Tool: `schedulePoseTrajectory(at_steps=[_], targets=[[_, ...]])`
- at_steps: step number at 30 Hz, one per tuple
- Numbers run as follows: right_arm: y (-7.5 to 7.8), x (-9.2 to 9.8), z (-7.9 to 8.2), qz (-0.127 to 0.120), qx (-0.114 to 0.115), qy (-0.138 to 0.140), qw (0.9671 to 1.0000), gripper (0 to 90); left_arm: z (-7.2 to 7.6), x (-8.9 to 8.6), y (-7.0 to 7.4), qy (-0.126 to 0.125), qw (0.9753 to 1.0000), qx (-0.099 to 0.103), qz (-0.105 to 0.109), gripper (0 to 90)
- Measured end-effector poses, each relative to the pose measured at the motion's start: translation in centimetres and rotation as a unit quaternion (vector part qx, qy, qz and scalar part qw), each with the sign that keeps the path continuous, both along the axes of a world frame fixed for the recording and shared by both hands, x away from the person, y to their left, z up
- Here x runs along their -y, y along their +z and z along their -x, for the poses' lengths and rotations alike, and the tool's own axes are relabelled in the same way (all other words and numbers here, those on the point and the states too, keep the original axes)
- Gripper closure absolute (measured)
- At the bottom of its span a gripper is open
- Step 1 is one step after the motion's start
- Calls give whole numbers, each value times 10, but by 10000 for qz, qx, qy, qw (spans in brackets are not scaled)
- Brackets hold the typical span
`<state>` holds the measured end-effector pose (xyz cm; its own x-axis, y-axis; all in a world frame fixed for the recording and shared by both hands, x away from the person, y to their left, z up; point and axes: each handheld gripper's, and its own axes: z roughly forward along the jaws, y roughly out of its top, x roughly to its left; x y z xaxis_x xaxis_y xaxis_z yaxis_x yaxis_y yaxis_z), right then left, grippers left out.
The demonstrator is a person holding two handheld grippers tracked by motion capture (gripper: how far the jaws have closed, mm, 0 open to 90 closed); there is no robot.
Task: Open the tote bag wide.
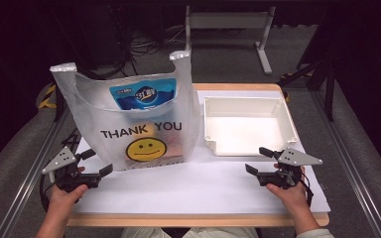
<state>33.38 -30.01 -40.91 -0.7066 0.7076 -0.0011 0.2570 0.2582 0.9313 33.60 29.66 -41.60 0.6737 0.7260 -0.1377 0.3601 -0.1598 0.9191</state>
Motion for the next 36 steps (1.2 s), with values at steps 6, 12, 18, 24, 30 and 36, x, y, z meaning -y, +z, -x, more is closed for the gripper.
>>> schedulePoseTrajectory(at_steps=[6, 12, 18, 24, 30, 36], targets=[[-4, -3, -1, -1, -40, 107, 9999, 201, 6, 6, 10, 9, 10000, 85, -49, 83], [-5, -5, -2, 5, -60, 136, 9999, 202, 10, 7, 18, 82, 9998, 173, -30, 99], [-7, -10, -3, 71, -126, 194, 9997, 204, 9, 1, 33, 209, 9993, 300, 99, 135], [-8, -16, -4, 119, -168, 257, 9995, 204, -1, -11, 45, 266, 9985, 290, 382, 125], [-11, -25, -4, 217, -231, 368, 9988, 204, -15, -6, 52, 265, 9988, 370, 197, 131], [-13, -29, -5, 263, -309, 392, 9984, 211, -26, 2, 49, 292, 9989, 344, 119, 183]])
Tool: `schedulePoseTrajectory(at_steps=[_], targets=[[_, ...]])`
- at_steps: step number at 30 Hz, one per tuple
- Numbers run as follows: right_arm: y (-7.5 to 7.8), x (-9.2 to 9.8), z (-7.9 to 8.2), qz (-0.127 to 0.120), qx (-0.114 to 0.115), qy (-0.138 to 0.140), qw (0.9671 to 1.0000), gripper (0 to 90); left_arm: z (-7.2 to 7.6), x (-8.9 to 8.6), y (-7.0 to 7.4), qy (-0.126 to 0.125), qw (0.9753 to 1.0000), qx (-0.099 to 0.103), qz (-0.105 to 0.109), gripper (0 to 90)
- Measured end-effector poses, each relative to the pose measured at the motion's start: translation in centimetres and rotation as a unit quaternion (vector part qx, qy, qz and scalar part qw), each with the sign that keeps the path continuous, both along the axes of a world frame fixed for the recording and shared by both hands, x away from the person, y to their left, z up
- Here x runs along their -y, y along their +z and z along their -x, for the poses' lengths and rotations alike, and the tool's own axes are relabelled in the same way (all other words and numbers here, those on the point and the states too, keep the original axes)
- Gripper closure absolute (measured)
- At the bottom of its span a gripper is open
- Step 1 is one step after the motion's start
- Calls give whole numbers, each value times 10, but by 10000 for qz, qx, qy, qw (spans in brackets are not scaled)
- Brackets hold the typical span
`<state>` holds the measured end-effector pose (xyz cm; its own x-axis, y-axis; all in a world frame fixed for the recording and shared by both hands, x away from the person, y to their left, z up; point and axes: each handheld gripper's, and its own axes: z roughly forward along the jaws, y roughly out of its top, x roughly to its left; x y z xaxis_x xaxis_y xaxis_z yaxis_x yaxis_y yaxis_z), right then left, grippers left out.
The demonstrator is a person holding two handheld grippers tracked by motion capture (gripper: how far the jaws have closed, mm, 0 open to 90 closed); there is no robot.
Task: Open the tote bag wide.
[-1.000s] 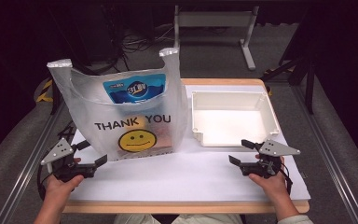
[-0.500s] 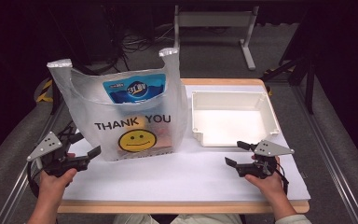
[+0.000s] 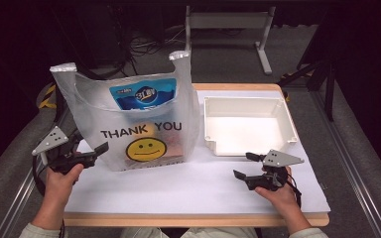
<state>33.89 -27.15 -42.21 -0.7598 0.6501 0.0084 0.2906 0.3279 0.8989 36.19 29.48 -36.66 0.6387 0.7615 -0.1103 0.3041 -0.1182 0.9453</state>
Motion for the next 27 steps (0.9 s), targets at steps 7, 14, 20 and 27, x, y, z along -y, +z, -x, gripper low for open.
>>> schedulePoseTrajectory(at_steps=[7, 14, 20, 27], targets=[[-2, -4, 0, 38, -47, 51, 10000, 214, -11, 4, -4, -30, 9999, -144, -8, 285], [-3, -4, 0, 47, -60, 54, 10000, 215, -11, 4, -5, -62, 9999, -109, 38, 451], [-3, -5, 0, 63, -65, 76, 9999, 217, -14, 5, -9, -227, 9993, -198, -225, 763], [2, -10, -2, 92, -9, 119, 9999, 219, -15, 1, -11, -335, 9992, -178, -94, 896]])
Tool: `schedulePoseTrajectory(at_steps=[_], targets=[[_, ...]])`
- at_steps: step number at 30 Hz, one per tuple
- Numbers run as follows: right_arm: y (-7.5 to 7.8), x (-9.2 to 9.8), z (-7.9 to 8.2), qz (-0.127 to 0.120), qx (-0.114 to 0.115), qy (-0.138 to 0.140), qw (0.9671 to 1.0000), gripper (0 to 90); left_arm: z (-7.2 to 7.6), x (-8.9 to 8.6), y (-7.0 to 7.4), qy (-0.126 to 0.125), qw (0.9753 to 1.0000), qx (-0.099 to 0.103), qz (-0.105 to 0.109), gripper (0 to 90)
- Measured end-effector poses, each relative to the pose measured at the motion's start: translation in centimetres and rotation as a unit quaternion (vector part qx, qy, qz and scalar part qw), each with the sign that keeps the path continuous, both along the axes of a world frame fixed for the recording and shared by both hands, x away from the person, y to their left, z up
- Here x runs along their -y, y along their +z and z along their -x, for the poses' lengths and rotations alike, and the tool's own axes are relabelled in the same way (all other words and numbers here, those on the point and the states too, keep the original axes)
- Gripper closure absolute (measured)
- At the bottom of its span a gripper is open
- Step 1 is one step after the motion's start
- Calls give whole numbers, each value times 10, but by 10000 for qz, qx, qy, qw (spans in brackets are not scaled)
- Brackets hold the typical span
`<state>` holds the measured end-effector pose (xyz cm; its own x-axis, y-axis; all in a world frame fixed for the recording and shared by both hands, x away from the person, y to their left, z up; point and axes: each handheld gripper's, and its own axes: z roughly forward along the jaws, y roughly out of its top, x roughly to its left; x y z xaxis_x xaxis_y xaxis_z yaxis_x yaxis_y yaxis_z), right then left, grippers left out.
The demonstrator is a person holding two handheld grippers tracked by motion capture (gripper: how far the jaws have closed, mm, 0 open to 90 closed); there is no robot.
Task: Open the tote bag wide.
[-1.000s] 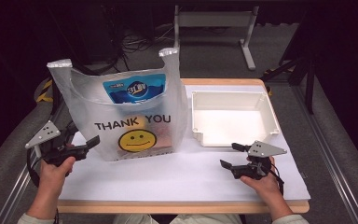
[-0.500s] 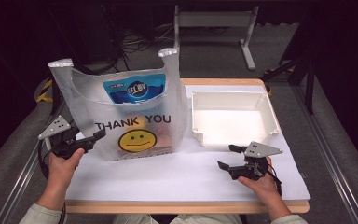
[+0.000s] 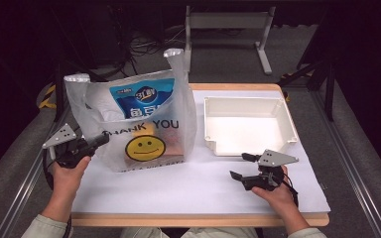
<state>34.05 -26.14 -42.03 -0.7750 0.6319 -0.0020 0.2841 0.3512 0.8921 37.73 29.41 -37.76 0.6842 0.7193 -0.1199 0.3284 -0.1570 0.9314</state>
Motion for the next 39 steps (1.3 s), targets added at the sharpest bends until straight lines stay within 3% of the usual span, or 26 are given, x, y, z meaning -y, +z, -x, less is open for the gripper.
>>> schedulePoseTrajectory(at_steps=[9, 21, 31, 36, 39], targets=[[24, -22, -7, -200, 189, 122, 9995, 224, 2, 5, 3, -7, 9999, 85, -82, 897], [59, -63, -34, -234, 450, 172, 9986, 231, 2, 4, 3, -32, 10000, 84, -16, 896], [75, -98, -53, -269, 483, 386, 9977, 237, 3, 4, 3, -42, 9999, 98, 32, 890], [79, -107, -58, -251, 492, 352, 9979, 242, 3, 5, 3, -51, 9999, 113, 36, 886], [80, -122, -66, -78, 402, 282, 9988, 246, 3, 5, 2, -60, 9999, 109, 31, 878]])
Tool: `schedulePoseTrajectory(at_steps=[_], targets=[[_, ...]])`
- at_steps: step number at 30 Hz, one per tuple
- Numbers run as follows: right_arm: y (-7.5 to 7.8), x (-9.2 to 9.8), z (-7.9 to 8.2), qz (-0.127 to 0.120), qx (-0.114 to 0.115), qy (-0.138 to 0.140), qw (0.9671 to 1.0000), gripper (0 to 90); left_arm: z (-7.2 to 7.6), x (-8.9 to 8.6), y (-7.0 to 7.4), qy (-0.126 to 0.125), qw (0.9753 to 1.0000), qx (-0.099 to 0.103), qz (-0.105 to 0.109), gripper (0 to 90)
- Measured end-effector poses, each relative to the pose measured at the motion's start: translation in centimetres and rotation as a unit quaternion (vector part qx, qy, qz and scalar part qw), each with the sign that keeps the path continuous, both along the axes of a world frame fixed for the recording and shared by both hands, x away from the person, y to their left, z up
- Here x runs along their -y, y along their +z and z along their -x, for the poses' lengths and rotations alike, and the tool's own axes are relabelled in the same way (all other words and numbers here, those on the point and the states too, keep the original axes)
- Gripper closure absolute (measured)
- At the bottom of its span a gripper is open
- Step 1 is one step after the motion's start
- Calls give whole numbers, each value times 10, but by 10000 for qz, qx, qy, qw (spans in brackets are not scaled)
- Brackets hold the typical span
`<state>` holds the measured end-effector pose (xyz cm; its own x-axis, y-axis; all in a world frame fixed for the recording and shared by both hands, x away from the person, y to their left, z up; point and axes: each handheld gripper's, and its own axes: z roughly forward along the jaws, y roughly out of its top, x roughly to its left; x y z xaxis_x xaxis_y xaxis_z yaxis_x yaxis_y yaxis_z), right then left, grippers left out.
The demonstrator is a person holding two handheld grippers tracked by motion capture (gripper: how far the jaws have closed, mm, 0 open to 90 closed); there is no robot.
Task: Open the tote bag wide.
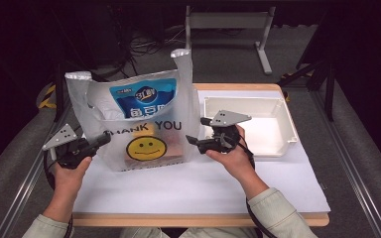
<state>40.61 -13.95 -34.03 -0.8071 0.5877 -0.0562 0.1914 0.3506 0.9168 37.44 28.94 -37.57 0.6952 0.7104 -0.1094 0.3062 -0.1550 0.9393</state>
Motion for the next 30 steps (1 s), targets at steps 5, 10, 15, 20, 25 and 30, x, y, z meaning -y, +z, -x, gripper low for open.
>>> schedulePoseTrajectory(at_steps=[5, 10, 15, 20, 25, 30], targets=[[1, -9, -8, 5, -44, -101, 9999, 248, 0, 1, 0, -9, 10000, 11, 13, 878], [2, -17, -15, 52, -39, -244, 9997, 355, 0, 2, -1, -27, 10000, 19, -1, 867], [0, -21, -18, 170, -63, -378, 9991, 502, 0, 2, -1, -23, 10000, 20, -7, 864], [-3, -19, -23, 251, -102, -540, 9982, 724, 1, -2, 0, 45, 10000, 66, 2, 843], [-5, -12, -28, 66, -210, -709, 9972, 802, 3, -7, 1, 111, 9999, 120, 9, 795], [-8, -8, -30, 34, -224, -766, 9968, 828, 9, -14, 3, 196, 9996, 225, 1, 782]])
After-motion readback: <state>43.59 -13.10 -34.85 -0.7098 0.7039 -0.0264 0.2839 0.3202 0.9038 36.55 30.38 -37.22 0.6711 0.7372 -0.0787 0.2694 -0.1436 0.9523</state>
